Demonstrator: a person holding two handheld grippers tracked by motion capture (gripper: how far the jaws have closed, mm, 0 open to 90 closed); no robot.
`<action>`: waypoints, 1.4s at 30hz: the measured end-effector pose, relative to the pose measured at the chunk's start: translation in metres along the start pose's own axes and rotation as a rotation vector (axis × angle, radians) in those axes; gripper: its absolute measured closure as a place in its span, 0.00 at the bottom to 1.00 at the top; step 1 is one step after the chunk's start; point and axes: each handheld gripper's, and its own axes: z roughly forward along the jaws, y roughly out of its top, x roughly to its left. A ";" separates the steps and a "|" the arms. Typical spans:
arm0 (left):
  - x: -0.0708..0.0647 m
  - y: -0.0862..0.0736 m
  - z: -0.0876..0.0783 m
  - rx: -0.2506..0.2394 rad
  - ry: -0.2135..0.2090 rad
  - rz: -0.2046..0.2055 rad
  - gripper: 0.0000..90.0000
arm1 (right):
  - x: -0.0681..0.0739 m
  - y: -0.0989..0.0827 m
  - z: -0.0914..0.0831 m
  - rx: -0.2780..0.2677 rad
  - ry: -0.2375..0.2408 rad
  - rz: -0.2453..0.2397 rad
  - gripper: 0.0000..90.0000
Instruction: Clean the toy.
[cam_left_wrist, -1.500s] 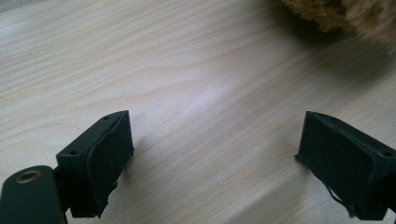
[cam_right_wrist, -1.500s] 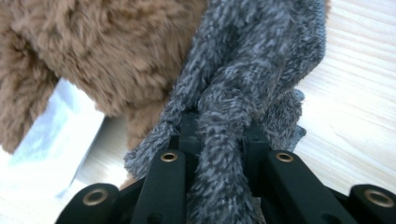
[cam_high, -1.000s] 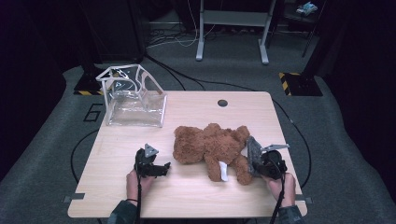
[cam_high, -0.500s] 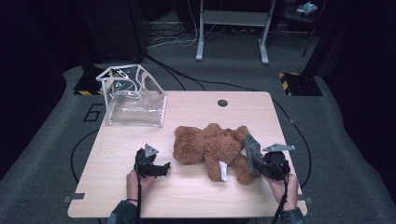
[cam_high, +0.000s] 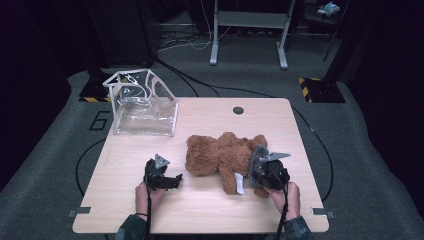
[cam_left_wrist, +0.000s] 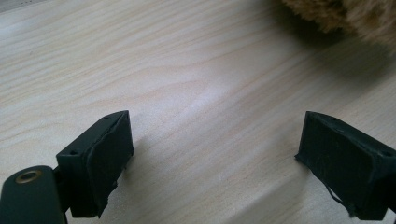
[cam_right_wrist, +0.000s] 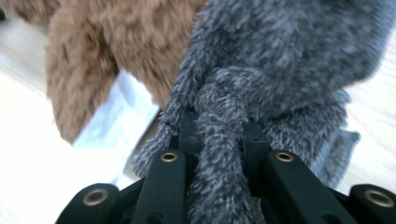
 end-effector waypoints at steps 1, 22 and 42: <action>0.000 0.000 0.000 -0.002 0.001 -0.002 0.11 | -0.001 -0.003 -0.003 0.012 -0.004 0.004 0.85; 0.000 0.000 0.000 -0.001 0.001 0.000 0.11 | -0.002 -0.011 -0.029 -0.055 -0.015 0.022 0.85; 0.000 0.000 0.001 -0.008 0.003 -0.003 0.11 | -0.001 -0.018 -0.004 0.013 -0.026 -0.001 0.85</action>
